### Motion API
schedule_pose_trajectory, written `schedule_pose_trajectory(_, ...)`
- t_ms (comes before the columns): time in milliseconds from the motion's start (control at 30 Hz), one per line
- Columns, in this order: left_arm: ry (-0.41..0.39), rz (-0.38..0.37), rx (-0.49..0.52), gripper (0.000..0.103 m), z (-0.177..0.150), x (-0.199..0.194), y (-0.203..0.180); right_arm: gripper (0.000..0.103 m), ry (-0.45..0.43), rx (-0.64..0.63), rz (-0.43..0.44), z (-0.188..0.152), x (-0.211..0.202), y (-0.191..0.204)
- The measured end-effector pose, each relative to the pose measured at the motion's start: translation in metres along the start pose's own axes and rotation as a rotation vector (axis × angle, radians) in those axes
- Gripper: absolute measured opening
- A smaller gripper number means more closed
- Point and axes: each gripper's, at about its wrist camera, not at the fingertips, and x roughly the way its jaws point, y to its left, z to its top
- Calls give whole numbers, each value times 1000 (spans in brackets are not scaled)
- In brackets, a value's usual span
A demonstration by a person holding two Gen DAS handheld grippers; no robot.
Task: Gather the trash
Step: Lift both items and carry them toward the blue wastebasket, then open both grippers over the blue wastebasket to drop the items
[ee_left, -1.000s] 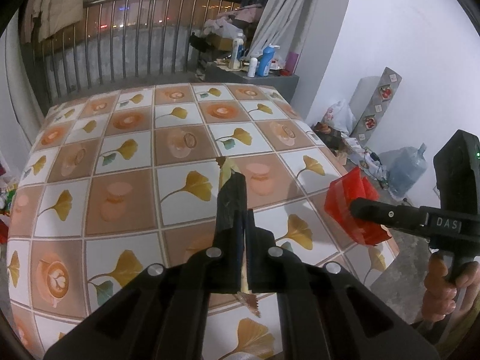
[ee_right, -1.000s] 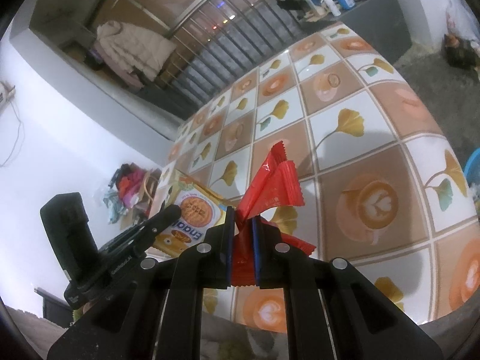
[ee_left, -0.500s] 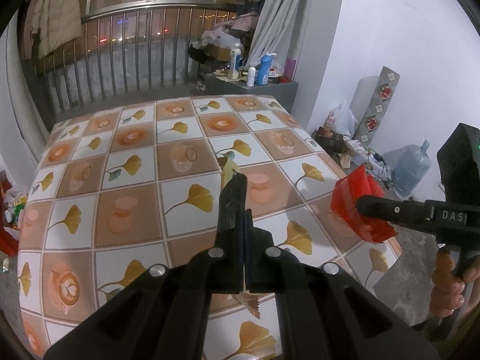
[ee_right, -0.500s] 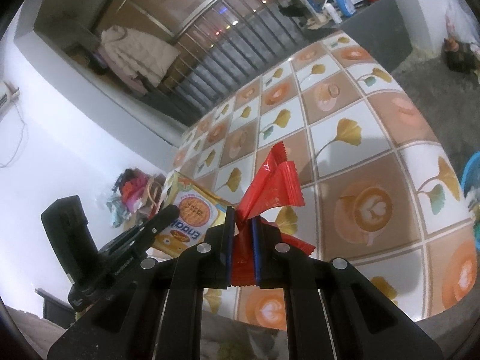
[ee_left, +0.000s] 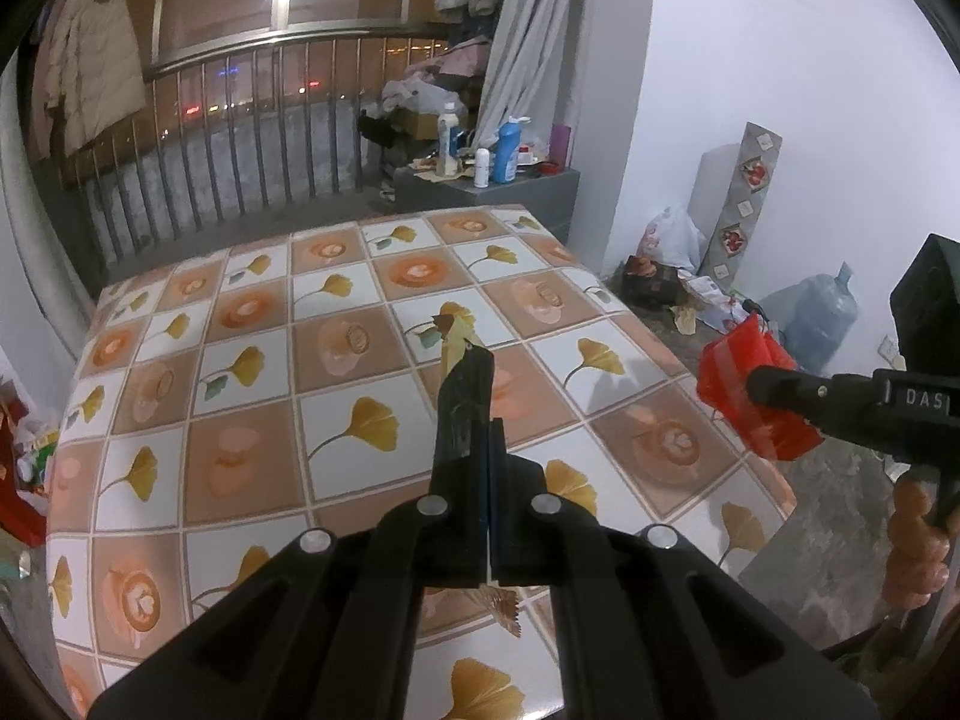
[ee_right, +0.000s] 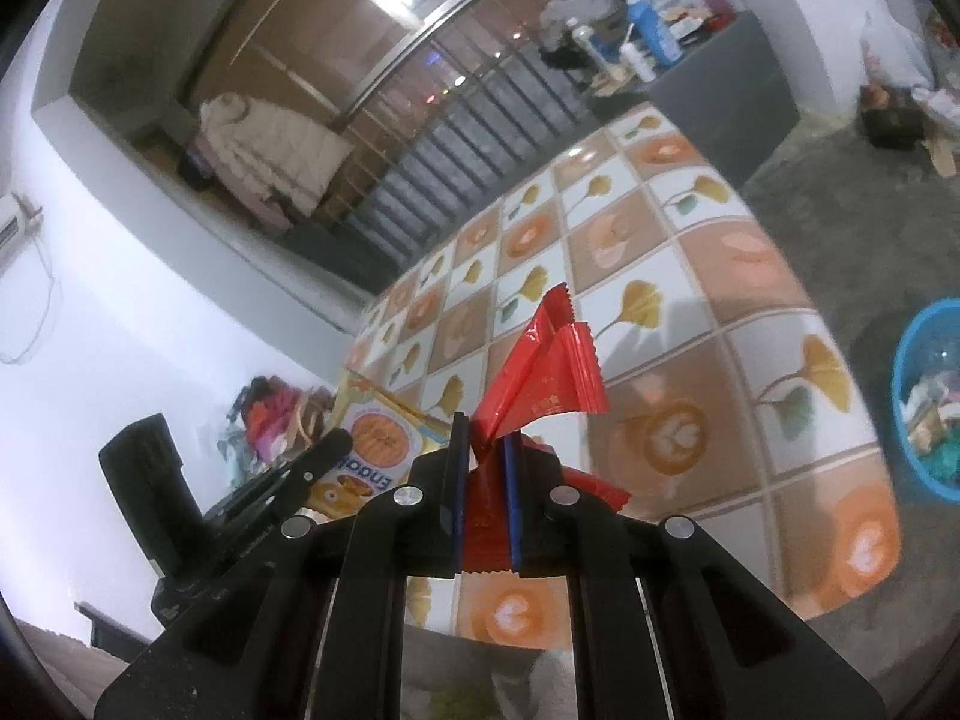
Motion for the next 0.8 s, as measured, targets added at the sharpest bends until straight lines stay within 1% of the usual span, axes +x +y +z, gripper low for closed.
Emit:
schedule_pose_trajectory(133,-18,-15,17,0,7,-2,-7,9,-45,21,-23,4,-19,-13)
schedule_pose_trajectory(200,-32,-35,27,0,14,-3,-12,9,-76,29,-37,6,-32,-20)
schedule_pose_trajectory(300,-53,-84,44,0,29,-4,-21,9,-143,51,-71,11,-56,-32)
schedule_pose_trajectory(367,-63,-133,56,0,41,-4,-30,9,-200,73,-101,13,-78,-43)
schedule_pose_trajectory(533,-77,-247,102,0,65,3,-60,9,-300,133,-177,8,-120,-72)
schedule_pose_trajectory(633,-51,-338,129,0,81,16,-87,9,-350,183,-232,1,-144,-94)
schedule_pose_trajectory(700,-32,-380,151,0,89,25,-107,9,-375,221,-257,-4,-156,-111)
schedule_pose_trajectory(800,19,-460,206,0,101,46,-153,9,-391,273,-287,-10,-166,-134)
